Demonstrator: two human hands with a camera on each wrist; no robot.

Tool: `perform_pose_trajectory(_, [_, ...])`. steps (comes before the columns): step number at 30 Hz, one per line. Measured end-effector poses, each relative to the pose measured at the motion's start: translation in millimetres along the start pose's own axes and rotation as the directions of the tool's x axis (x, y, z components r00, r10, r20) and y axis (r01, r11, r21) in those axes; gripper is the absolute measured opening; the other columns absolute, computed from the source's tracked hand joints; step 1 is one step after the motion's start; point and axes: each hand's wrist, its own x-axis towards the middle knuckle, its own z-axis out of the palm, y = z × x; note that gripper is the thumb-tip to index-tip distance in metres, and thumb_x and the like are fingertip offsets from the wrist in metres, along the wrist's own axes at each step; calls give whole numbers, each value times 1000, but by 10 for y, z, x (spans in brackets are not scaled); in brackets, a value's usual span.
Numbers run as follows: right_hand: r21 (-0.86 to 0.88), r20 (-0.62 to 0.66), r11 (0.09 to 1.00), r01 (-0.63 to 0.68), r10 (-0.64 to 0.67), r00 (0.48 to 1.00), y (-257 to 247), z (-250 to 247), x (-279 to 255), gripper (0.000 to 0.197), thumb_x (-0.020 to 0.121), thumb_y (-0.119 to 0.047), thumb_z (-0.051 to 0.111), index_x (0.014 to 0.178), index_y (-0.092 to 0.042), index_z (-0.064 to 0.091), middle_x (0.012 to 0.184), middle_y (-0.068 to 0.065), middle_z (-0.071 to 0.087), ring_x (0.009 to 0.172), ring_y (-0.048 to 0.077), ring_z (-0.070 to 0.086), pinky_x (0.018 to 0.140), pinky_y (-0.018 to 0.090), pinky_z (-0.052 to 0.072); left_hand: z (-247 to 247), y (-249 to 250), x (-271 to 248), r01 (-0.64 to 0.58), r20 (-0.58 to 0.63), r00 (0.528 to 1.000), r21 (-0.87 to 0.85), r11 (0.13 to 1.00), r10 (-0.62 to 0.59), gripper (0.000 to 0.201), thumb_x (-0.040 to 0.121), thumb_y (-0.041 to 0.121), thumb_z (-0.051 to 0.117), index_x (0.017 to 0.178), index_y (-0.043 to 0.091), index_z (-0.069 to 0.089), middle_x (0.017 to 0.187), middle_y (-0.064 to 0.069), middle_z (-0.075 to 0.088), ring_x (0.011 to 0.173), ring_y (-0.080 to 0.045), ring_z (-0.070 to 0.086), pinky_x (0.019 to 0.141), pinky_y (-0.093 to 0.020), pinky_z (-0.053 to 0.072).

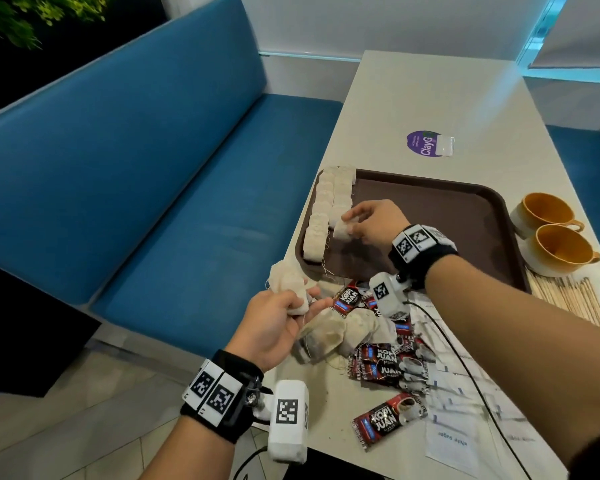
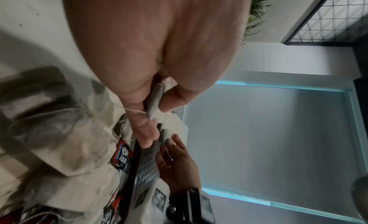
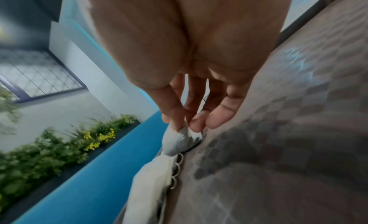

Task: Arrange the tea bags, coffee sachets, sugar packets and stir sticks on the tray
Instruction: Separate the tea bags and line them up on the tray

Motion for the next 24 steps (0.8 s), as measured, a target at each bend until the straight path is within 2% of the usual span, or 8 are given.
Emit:
perform_pose_trajectory(1, [-34,24,999,11,-10,1000,-9,19,66,24,84,4,73,87,-19,75,77,6,69,62,13,63,62,25,55,-12,-2,9,7,7,1000,-9,1000,-7,28,94,-19,35,112,-11,55,100,-28,62,97,-44,70,80,-37,64])
perform_pose_trajectory(3, [-87,51,996,25,-21,998,2,67,180,26,83,5,73,84,-21,75,77,9,68,65,18,63,70,35,61,-37,-2,21,21,17,1000,-23,1000,-21,29,95,-18,36,118,-11,53,104,-31,62,101,-47,69,75,-35,64])
perform_pose_trajectory(6, [-139,23,990,18,-15,1000,48,139,297,25,80,3,76,82,-22,76,75,5,68,65,18,65,79,46,63,-74,7,27,19,40,999,-24,1000,-19,30,96,-18,37,122,-12,53,111,-33,62,109,-51,66,79,-37,64])
perform_pose_trajectory(9, [-164,-38,986,9,-15,999,39,187,373,23,77,0,81,86,-21,75,74,-1,67,65,16,64,81,44,63,-99,29,28,10,50,999,-9,1000,-10,30,96,-18,36,121,-12,53,114,-34,63,108,-52,67,85,-40,62])
perform_pose_trajectory(11, [-176,-76,984,-2,-12,997,19,187,403,24,76,-4,84,89,-21,74,81,0,69,70,17,65,83,42,62,-112,35,21,10,54,998,3,1000,-10,29,96,-18,36,119,-12,53,115,-34,63,108,-51,67,87,-41,61])
perform_pose_trajectory(16, [-165,-95,984,-68,52,994,55,183,465,27,71,-14,91,83,-23,68,89,2,74,82,22,74,82,43,63,-119,35,4,4,51,999,18,1000,-4,30,97,-17,39,123,-13,52,127,-39,59,108,-49,68,91,-42,60])
perform_pose_trajectory(20, [-64,-122,990,-129,120,985,51,177,477,32,71,-12,91,89,-18,65,89,7,75,77,26,76,75,47,65,-115,25,-6,12,51,999,9,1000,-12,31,97,-16,39,127,-14,49,125,-38,62,109,-48,68,92,-44,58])
perform_pose_trajectory(24, [-72,-68,987,-141,136,988,4,167,393,46,66,-17,95,99,-18,62,90,5,73,72,22,72,73,40,64,-110,21,-20,22,46,999,4,1000,-22,29,98,-16,40,124,-14,52,115,-33,66,106,-48,69,89,-42,60])
